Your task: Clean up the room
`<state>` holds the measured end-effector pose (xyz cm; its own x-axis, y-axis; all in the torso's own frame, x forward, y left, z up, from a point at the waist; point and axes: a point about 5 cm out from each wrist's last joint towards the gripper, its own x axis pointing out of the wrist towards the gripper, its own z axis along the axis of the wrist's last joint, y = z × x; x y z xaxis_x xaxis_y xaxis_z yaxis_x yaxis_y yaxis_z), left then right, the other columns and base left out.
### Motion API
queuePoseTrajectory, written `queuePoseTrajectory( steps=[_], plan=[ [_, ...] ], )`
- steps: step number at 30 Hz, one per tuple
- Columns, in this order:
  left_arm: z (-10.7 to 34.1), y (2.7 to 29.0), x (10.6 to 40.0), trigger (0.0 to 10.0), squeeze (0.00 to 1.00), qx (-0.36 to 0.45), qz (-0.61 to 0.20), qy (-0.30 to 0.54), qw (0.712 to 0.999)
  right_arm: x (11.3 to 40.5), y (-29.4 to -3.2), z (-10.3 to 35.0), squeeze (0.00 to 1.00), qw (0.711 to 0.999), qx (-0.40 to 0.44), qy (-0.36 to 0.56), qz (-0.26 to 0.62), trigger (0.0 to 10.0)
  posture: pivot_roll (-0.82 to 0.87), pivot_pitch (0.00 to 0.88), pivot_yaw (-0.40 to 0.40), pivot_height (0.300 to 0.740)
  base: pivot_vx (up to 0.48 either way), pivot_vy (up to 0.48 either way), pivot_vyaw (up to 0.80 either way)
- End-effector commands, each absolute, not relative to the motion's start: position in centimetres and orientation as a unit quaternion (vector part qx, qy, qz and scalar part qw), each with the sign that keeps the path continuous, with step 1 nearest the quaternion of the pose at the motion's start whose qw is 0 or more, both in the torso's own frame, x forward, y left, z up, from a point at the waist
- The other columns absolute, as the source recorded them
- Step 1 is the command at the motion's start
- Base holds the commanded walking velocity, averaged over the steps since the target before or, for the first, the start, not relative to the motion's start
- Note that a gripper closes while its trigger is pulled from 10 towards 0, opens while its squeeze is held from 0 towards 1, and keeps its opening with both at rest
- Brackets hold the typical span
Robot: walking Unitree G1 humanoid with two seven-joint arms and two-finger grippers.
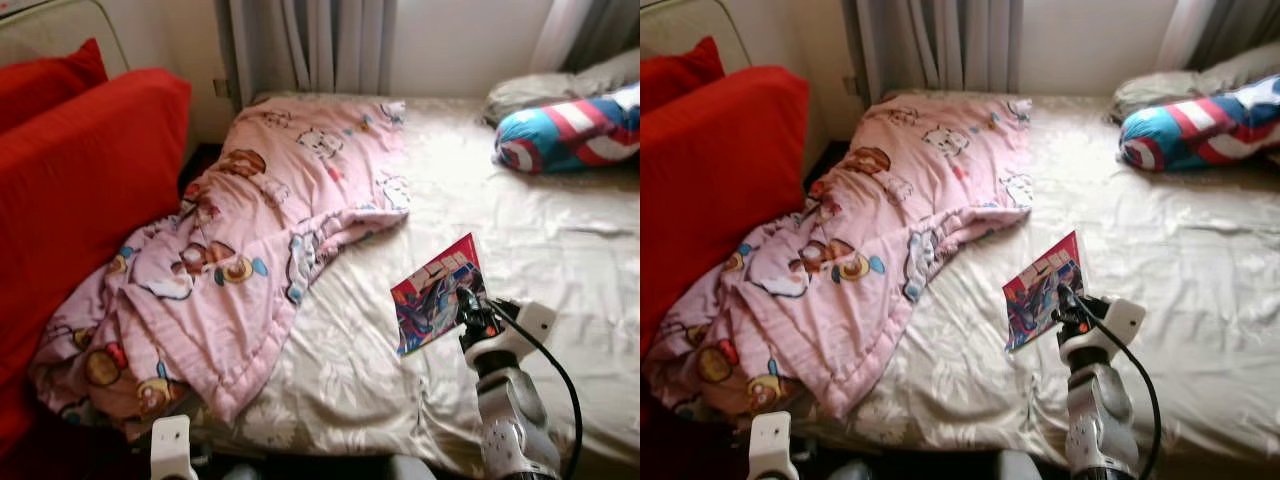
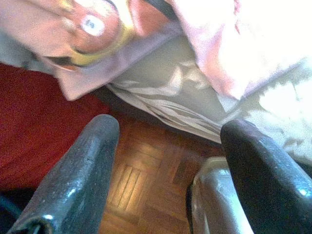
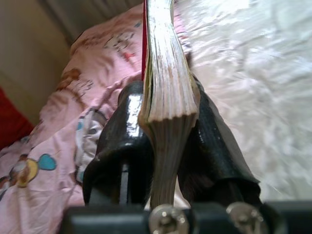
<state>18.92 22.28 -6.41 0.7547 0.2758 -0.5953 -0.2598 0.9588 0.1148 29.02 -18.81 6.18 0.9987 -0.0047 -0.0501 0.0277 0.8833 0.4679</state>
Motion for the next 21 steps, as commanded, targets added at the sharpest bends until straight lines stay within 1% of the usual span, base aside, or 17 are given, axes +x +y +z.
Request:
queuePoseTrajectory(
  steps=[1, 3, 6, 10, 18, 21],
  plan=[
    [-7.0, 22.6, 17.9, 10.0, 0.0, 0.004, 0.162, 0.343, 0.925, 29.1, -18.2, 6.2, 0.0, 0.974, 0.227, 0.022, 0.008, 10.0, -0.04, 0.0, -0.021, 0.733, 0.0, 0.0, 0.0],
    [-7.1, 22.5, 17.7, 10.0, 0.0, 0.004, 0.162, 0.346, 0.924, 29.1, -18.3, 6.1, 0.0, 0.974, 0.227, 0.022, 0.006, 10.0, -0.04, 0.0, -0.02, 0.74, 0.0, 0.0, 0.0],
    [-7.5, 22.7, 17.1, 10.0, 0.0, 0.002, 0.164, 0.36, 0.919, 29.0, -18.4, 5.5, 0.0, 0.975, 0.217, 0.044, -0.002, 10.0, -0.05, 0.0, -0.016, 0.74, 0.0, 0.0, 0.0],
    [-7.8, 23.0, 16.4, 10.0, 0.0, -0.006, 0.176, 0.376, 0.91, 28.7, -18.3, 4.9, 0.0, 0.975, 0.216, 0.05, -0.004, 10.0, -0.05, 0.0, -0.013, 0.74, 0.0, 0.0, 0.0],
    [-8.0, 22.8, 16.1, 10.0, 0.0, -0.014, 0.172, 0.378, 0.909, 28.1, -19.3, 3.6, 0.0, 0.975, 0.207, 0.071, -0.046, 10.0, -0.06, 0.0, -0.011, 0.74, 0.0, 0.0, 0.0],
    [-8.0, 22.8, 16.1, 10.0, 0.0, -0.015, 0.172, 0.379, 0.909, 28.0, -19.3, 3.5, 0.0, 0.974, 0.211, 0.075, -0.047, 10.0, -0.06, 0.0, -0.012, 0.74, 0.0, 0.0, -0.67]
  ],
)
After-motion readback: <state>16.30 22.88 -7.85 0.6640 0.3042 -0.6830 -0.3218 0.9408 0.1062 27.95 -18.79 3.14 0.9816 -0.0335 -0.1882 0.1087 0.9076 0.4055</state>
